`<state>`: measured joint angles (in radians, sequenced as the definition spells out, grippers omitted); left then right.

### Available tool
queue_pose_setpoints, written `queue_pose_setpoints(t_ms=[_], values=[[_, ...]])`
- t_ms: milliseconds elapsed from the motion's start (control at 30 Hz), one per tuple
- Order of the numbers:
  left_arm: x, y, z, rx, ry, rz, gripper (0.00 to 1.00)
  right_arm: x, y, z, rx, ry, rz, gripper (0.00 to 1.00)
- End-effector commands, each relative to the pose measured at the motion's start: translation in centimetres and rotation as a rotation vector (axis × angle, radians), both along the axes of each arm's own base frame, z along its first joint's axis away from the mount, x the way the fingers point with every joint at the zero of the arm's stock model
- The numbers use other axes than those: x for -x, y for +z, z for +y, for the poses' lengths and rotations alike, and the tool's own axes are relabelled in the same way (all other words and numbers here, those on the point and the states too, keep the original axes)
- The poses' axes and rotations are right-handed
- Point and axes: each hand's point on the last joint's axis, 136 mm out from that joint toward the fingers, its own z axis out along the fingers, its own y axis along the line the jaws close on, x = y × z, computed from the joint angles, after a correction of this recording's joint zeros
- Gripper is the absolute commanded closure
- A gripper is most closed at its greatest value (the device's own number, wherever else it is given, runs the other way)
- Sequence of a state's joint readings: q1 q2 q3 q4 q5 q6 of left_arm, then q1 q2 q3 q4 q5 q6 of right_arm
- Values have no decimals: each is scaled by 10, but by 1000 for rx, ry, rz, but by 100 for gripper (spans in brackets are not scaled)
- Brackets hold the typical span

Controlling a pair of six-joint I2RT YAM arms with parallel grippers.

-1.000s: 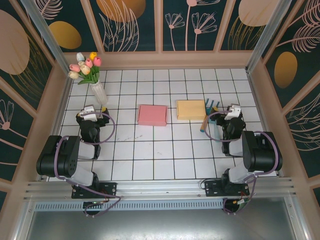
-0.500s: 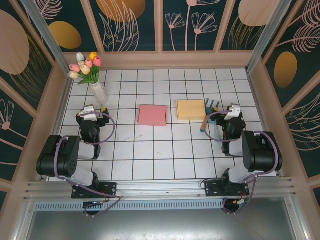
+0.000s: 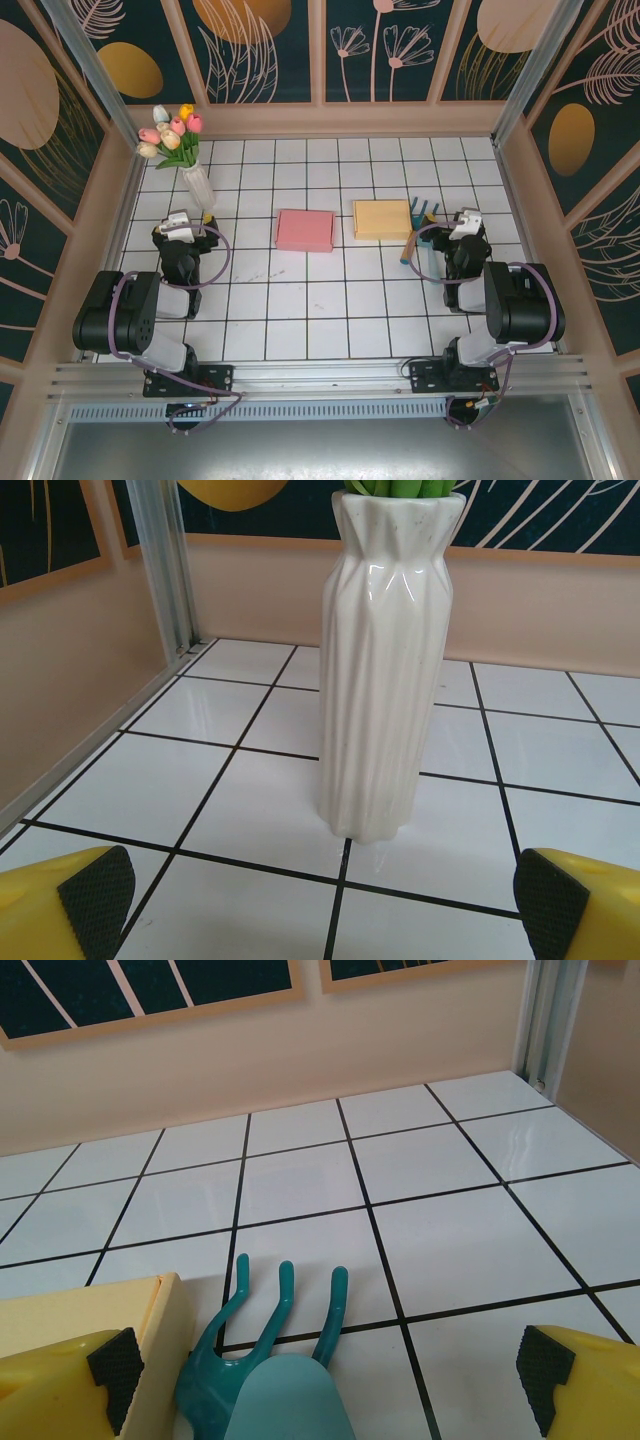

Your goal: Fold the paper box

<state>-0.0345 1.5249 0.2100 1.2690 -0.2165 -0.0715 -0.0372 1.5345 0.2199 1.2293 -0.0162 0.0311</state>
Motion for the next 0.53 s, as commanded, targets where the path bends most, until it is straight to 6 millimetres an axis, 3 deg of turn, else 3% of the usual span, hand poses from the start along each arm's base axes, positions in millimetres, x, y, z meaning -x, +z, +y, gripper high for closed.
queue_pose_setpoints(t_ms=[0,500], values=[[-5,15,0,8,-6,-52,1,-4,6,0,13,-4,-22,1],[-6,14,-1,16,-22,-49,1,-4,7,-1,12,-5,-23,1]])
